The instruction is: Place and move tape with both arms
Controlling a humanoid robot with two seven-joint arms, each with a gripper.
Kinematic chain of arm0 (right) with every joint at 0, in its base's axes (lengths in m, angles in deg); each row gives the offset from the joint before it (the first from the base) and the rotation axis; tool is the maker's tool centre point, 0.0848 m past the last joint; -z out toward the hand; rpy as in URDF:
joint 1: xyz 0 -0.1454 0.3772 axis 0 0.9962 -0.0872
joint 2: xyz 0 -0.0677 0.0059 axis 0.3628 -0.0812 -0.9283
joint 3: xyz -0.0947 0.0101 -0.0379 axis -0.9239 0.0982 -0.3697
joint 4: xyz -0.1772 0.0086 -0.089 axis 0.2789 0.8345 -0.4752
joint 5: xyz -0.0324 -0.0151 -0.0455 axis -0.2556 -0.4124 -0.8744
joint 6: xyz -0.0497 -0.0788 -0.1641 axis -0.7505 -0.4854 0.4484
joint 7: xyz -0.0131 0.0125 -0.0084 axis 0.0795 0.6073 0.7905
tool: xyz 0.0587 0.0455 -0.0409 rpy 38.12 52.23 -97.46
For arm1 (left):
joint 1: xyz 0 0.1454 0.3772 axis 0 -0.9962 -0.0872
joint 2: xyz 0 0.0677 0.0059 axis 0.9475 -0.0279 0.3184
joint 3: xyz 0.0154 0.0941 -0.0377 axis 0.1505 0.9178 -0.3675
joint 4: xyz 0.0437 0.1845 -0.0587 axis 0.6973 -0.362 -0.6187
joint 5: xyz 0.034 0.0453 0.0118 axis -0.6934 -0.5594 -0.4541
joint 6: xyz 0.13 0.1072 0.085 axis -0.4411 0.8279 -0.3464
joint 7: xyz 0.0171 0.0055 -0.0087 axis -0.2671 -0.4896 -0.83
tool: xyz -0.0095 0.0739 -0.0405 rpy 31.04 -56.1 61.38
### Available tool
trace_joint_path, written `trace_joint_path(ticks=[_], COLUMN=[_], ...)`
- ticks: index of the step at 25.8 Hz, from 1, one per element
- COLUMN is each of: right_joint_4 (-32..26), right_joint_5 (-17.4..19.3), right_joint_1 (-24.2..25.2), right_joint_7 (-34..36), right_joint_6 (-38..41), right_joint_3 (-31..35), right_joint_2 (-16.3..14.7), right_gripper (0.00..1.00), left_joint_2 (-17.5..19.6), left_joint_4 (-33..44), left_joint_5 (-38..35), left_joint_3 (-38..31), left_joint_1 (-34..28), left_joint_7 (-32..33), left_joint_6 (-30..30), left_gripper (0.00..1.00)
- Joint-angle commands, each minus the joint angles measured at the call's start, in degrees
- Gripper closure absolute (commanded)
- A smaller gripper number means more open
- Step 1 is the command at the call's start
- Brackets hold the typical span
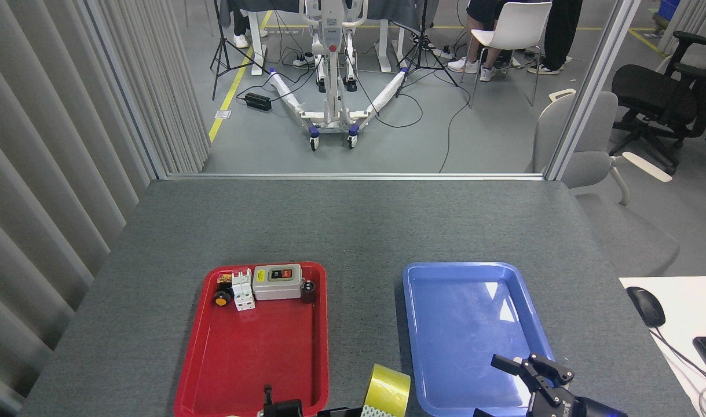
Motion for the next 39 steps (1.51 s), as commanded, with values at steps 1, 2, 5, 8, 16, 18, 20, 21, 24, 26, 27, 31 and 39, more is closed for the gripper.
trace_joint_path(ticks=[1, 2, 5, 8, 16, 18, 20, 21, 24, 26, 27, 31, 39], right_joint_4=[-1.1, -1.1, -0.7, -0.7, 2.6, 3.3, 4.4, 4.7, 4.9, 4.9, 4.9, 4.9, 4.9], right_joint_5=[-4.5, -5.4, -11.1, -12.0, -12.8, -12.8, -12.8, -12.8, -12.8, -12.7, -12.7, -12.6, -12.6], right_joint_1=[-0.1, -0.4, -3.3, -5.6, -9.5, -10.9, -11.7, -11.9, -12.1, -12.6, -12.7, -12.8, -12.9], right_joint_7=[-0.1, -0.2, -0.5, -0.6, -5.1, -5.1, -5.1, -5.1, -5.4, -6.4, -6.6, -6.6, -6.6], right_joint_6=[-1.3, -1.3, -1.5, -1.8, -2.9, -2.9, -2.9, -2.9, -2.9, -2.9, -2.9, -2.9, -2.9], right_joint_3=[-1.0, -1.1, -2.2, -3.4, -6.2, -7.9, -8.9, -9.1, -9.4, -10.2, -10.4, -10.8, -10.8], right_joint_2=[2.8, 3.7, 8.4, 10.5, 17.9, 18.1, 18.7, 19.1, 19.6, 19.6, 19.6, 19.6, 19.6], right_gripper=[0.02, 0.02, 0.02, 0.02, 0.06, 0.11, 0.18, 0.23, 0.35, 0.47, 0.52, 0.55, 0.72], left_joint_2=[-0.1, -0.1, -0.1, 0.0, 0.1, 0.1, 0.1, 0.1, 0.1, 0.1, 0.2, 0.2, 0.3], left_joint_4=[0.0, 0.0, 0.3, 0.5, 0.4, 0.1, 0.1, 0.1, 0.0, 0.0, 0.0, -0.1, -0.2], left_joint_5=[-0.5, -0.6, -1.4, -1.3, -0.7, -0.7, -0.7, -0.7, -0.7, -0.7, -0.7, -0.7, -0.7], left_joint_3=[0.0, 0.0, -0.1, -0.1, -0.2, -0.3, -0.4, -0.4, -0.5, -0.7, -0.8, -1.6, -2.5], left_joint_1=[0.2, 0.2, 0.2, 0.2, 0.3, 0.4, 0.4, 0.5, 0.6, 0.6, 0.6, 0.6, 0.6], left_joint_7=[-0.7, -0.9, -1.2, -1.1, -0.6, -0.6, -0.6, -0.6, -0.6, -0.7, -0.7, -0.7, -0.8], left_joint_6=[1.2, 2.1, 3.8, 3.6, 3.1, 3.0, 3.0, 3.0, 3.0, 3.0, 3.0, 2.8, 1.7], left_gripper=[1.00, 1.00, 1.00, 1.00, 1.00, 1.00, 1.00, 1.00, 1.00, 1.00, 1.00, 1.00, 1.00])
